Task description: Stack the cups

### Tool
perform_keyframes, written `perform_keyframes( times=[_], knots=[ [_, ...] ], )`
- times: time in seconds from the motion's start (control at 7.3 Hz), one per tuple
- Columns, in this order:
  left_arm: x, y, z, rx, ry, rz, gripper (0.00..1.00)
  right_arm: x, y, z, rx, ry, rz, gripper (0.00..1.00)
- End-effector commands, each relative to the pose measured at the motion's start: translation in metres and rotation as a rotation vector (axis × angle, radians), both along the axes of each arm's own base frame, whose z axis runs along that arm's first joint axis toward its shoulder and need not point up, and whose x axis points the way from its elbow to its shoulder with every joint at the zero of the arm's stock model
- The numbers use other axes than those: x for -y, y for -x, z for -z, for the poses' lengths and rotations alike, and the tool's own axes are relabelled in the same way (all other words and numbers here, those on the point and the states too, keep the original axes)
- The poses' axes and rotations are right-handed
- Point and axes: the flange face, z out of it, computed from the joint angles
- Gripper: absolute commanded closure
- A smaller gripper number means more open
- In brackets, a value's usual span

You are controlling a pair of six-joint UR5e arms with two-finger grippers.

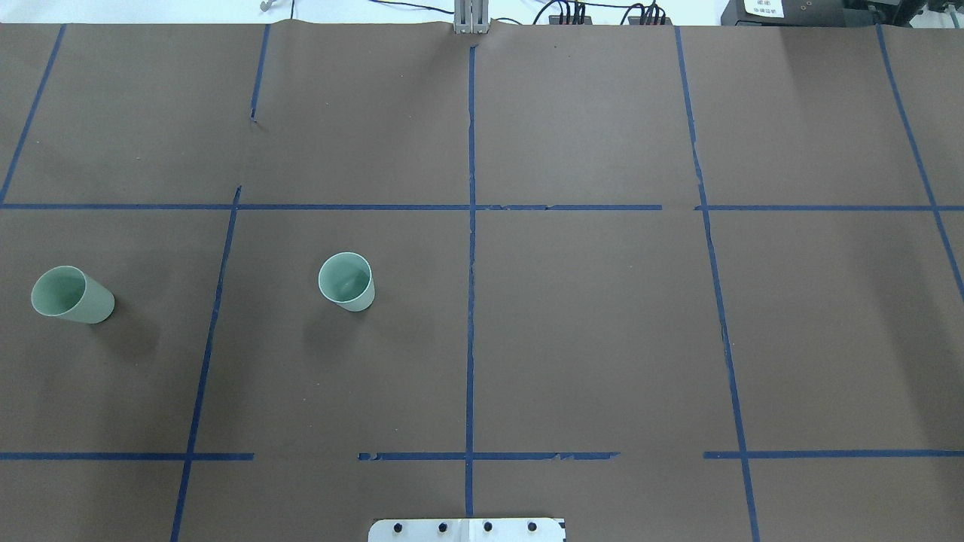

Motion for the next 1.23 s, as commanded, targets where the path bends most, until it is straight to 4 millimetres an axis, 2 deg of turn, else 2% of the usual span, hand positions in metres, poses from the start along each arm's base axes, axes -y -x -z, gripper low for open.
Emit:
perform_keyframes(
  times=[0.0, 0.27, 0.41, 0.55, 0.68, 1.1],
  knots=[
    [-0.011, -0.054, 0.01, -0.051, 0.02, 0.08, 0.0, 0.0, 0.0, 0.0, 0.0, 0.0, 0.001, 0.0],
    [-0.018, -0.123, 0.015, -0.051, 0.07, 0.167, 0.0, 0.0, 0.0, 0.0, 0.0, 0.0, -0.001, 0.0],
    [-0.022, -0.146, 0.013, -0.062, 0.085, 0.182, 0.0, 0.0, 0.0, 0.0, 0.0, 0.0, 0.001, 0.0],
    [-0.026, -0.165, 0.004, -0.058, 0.107, 0.196, 0.0, 0.0, 0.0, 0.0, 0.0, 0.0, -0.001, 0.0],
    [-0.026, -0.174, -0.003, -0.045, 0.112, 0.211, 0.0, 0.0, 0.0, 0.0, 0.0, 0.0, 0.001, 0.0],
    [-0.031, -0.194, 0.0, -0.047, 0.134, 0.195, 0.02, 0.0, 0.0, 0.0, 0.0, 0.0, -0.001, 0.0]
  ],
)
